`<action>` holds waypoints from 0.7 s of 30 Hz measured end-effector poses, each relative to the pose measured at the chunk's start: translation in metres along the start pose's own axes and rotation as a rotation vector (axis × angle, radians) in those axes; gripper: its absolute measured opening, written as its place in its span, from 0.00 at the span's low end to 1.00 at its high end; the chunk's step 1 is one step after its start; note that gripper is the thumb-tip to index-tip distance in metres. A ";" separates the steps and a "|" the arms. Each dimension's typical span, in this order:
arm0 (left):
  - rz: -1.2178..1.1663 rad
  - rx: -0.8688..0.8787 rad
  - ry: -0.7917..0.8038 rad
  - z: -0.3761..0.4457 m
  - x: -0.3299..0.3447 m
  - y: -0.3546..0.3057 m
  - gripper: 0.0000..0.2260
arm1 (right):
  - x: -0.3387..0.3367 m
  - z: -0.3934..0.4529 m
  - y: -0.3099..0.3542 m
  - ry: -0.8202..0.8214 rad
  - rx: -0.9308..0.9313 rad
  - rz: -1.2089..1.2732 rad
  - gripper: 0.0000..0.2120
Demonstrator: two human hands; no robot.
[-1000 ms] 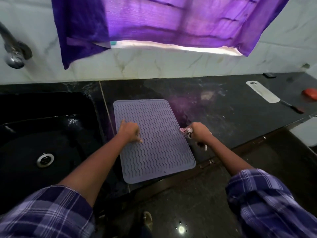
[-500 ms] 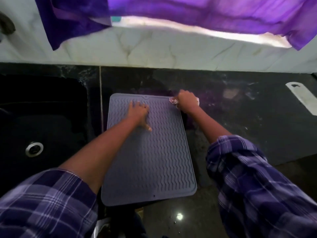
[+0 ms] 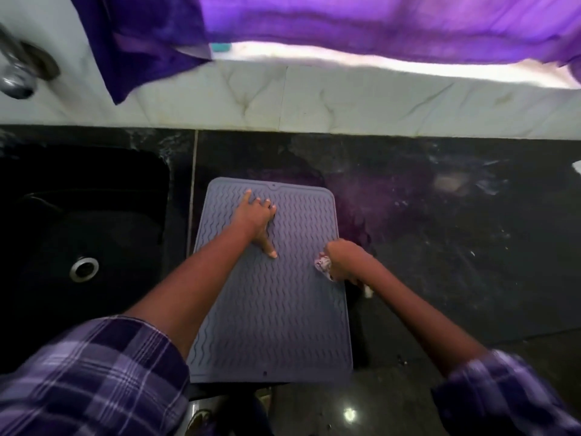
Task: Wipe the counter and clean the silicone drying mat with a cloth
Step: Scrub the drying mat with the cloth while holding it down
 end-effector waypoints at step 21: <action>-0.002 -0.174 -0.109 -0.017 0.022 0.121 0.52 | -0.074 0.108 0.134 -0.279 -0.215 0.074 0.07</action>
Point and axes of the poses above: each hand's wrist, its own z-axis towards the middle knuckle, its own x-axis out of the palm, y = z × x, the point moved 6 cm from there along z, towards the middle knuckle, and after that the axes turned 2 degrees about -x, right-handed, at the moved point
